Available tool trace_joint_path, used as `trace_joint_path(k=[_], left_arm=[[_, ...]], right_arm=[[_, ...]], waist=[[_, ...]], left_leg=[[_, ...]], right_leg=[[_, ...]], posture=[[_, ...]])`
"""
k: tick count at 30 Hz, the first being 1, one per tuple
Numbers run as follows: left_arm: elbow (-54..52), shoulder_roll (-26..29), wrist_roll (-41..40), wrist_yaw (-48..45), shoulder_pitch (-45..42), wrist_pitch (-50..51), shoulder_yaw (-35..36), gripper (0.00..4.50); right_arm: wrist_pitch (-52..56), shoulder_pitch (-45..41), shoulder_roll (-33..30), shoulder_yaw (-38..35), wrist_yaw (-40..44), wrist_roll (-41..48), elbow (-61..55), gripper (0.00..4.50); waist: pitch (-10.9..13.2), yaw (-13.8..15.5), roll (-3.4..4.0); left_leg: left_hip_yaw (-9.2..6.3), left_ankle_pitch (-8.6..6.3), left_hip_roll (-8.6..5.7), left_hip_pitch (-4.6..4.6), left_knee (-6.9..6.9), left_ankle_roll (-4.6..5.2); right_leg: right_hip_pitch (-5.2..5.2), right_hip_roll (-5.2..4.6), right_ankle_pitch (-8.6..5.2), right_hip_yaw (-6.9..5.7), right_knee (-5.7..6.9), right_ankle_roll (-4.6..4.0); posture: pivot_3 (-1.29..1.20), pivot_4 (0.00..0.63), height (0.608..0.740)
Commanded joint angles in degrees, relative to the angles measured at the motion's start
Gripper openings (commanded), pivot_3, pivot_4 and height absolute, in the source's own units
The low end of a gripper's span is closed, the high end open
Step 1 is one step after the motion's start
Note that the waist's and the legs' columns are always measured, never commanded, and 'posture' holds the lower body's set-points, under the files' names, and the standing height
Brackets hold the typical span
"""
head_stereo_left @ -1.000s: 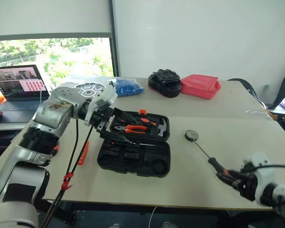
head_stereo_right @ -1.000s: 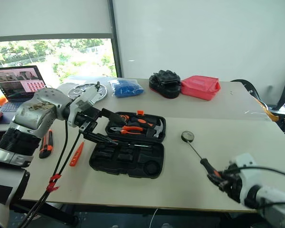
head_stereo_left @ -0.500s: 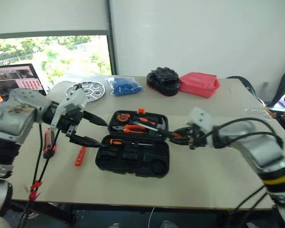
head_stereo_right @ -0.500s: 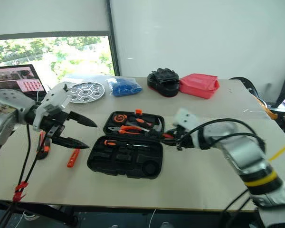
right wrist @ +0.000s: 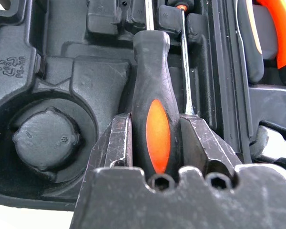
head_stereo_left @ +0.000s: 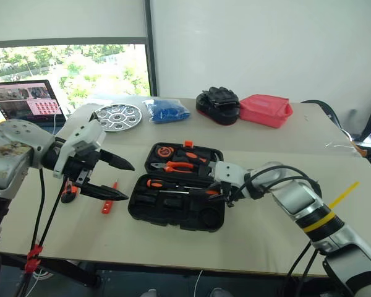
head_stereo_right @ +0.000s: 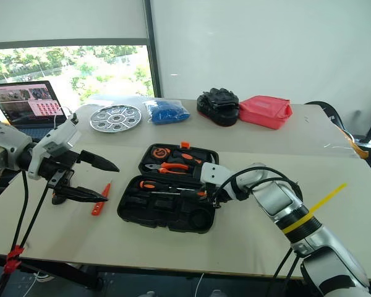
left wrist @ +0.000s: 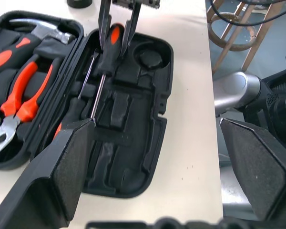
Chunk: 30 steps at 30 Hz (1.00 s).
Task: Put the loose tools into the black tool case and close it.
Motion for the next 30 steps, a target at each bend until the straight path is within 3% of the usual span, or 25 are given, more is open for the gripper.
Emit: trace_joint_path(k=[1, 4, 5, 12, 13, 19, 22, 30], left_arm=[[-1.3, -0.1, -0.4, 0.2, -0.2, 0.7, 2.5, 4.50], [-0.8, -0.7, 0.3, 0.0, -0.7, 0.3, 2.2, 4.50], [-0.6, -1.0, 0.5, 0.0, -0.9, 0.1, 2.1, 4.50], [0.5, -2.5, 1.8, -0.6, -2.1, -0.4, 1.6, 4.50], [0.8, -2.7, 2.0, -0.7, -2.4, -0.4, 1.5, 4.50], [2.1, -3.8, 2.9, -1.0, -3.4, -1.0, 0.9, 4.50], [2.6, -4.2, 3.2, -1.0, -3.7, -1.4, 0.4, 4.50], [2.8, -4.8, 3.4, -1.0, -4.2, -1.8, 0.2, 4.50]], right_arm=[[0.2, 0.4, 0.0, -1.6, 0.4, -1.3, -0.1, 1.06], [3.3, 0.4, 0.7, -2.9, 0.9, 0.4, -1.7, 1.06], [4.3, 0.4, 0.9, -3.2, 0.8, 0.7, -2.0, 2.06], [7.4, 1.1, 1.1, -4.7, 1.4, 1.0, -4.9, 4.22], [8.0, 1.2, 1.0, -5.1, 1.6, 1.4, -5.8, 4.38], [16.9, -1.3, 1.9, -9.7, 2.0, 7.1, -11.6, 4.38], [17.8, -1.4, 2.5, -9.3, 1.1, 7.2, -11.7, 3.68], [14.4, -1.9, 5.4, -6.0, -2.1, 3.1, -5.7, 0.88]], waist=[[0.0, 0.0, 0.00], [0.0, 0.0, 0.00], [0.0, 0.0, 0.00], [0.0, 0.0, 0.00], [0.0, 0.0, 0.00], [0.0, -0.1, 0.00], [0.0, 0.0, 0.00], [0.0, -0.1, 0.00]], left_leg=[[0.00, 0.00, 0.00, 0.01, 0.00, 0.00], [0.00, 0.01, 0.00, 0.02, 0.00, -0.01], [0.00, 0.01, -0.01, 0.03, 0.00, -0.01], [0.00, 0.01, -0.01, 0.02, -0.01, -0.01], [0.01, 0.01, -0.01, 0.02, -0.01, -0.01], [0.02, 0.04, -0.01, -0.02, 0.01, -0.06], [0.01, 0.05, -0.01, -0.01, 0.02, -0.08], [0.05, 0.06, -0.02, -0.05, 0.02, -0.09]], right_leg=[[0.00, 0.00, 0.00, 0.00, 0.02, 0.00], [0.00, 0.00, 0.00, 0.00, 0.05, 0.00], [0.00, 0.00, 0.00, 0.00, 0.06, 0.00], [-0.03, 0.00, 0.00, 0.00, 0.13, -0.01], [-0.05, 0.00, 0.00, 0.00, 0.15, -0.01], [-0.21, 0.00, -0.01, 0.05, 0.34, -0.04], [-0.22, 0.01, 0.00, 0.05, 0.37, -0.05], [-0.27, 0.01, 0.00, 0.05, 0.38, -0.06]], posture=[[0.00, 0.150, 0.740], [0.00, 0.150, 0.740], [0.00, 0.150, 0.740], [0.00, 0.150, 0.740], [0.00, 0.150, 0.740], [0.00, 0.150, 0.740], [0.00, 0.150, 0.740], [0.00, 0.150, 0.740]])
